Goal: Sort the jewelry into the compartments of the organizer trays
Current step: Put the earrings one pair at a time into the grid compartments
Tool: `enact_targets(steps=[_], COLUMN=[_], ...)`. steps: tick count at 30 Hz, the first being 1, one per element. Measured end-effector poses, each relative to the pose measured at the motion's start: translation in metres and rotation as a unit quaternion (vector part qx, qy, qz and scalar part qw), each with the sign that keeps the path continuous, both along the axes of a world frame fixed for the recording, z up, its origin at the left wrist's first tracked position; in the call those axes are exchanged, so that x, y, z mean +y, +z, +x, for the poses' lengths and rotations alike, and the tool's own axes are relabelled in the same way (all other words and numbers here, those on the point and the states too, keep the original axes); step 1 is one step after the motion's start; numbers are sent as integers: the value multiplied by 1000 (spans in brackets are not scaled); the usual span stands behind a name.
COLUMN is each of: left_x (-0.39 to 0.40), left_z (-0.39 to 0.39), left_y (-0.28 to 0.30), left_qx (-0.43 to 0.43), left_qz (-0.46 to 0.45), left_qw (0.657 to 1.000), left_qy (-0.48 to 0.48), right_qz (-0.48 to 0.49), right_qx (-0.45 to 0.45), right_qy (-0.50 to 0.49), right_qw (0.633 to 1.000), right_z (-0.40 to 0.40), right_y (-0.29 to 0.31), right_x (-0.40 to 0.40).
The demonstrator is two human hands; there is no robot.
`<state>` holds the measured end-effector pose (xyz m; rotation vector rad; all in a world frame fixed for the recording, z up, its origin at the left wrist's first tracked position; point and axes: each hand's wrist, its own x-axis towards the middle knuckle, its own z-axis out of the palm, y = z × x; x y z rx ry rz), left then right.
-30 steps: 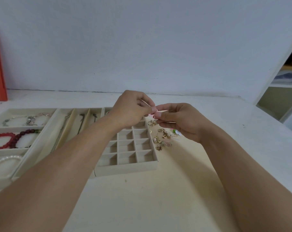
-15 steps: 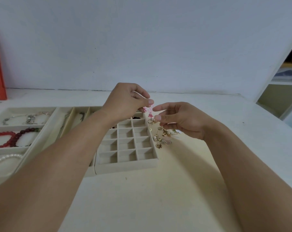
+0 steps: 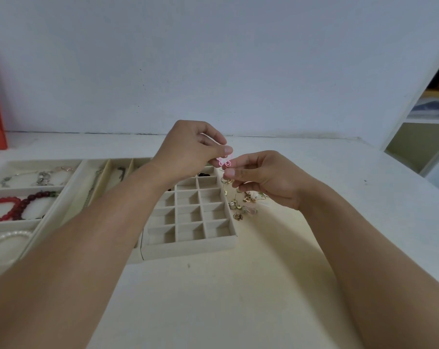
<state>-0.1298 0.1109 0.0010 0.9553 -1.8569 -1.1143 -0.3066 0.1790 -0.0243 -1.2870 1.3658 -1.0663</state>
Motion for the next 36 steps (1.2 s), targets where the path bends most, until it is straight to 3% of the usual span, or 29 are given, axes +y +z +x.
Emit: enact_targets(steps=[23, 29, 33, 36], left_x=[0, -6, -14, -21], left_z=[9, 41, 73, 86], left_y=[1, -8, -15, -18], left_qx=[-11, -90, -198, -220], left_qz=[-18, -54, -104, -99], left_qw=[1000, 992, 968, 963], left_qy=[14, 72, 113, 119], right_qz=[-46, -103, -99, -89], right_qx=[-74, 79, 232, 339], right_qy=[-38, -51, -62, -24], right_qw=[995, 990, 966, 936], right_z=[5, 23, 39, 53], right_y=[-4, -7, 3, 14], right_x=[-5, -8, -17, -32])
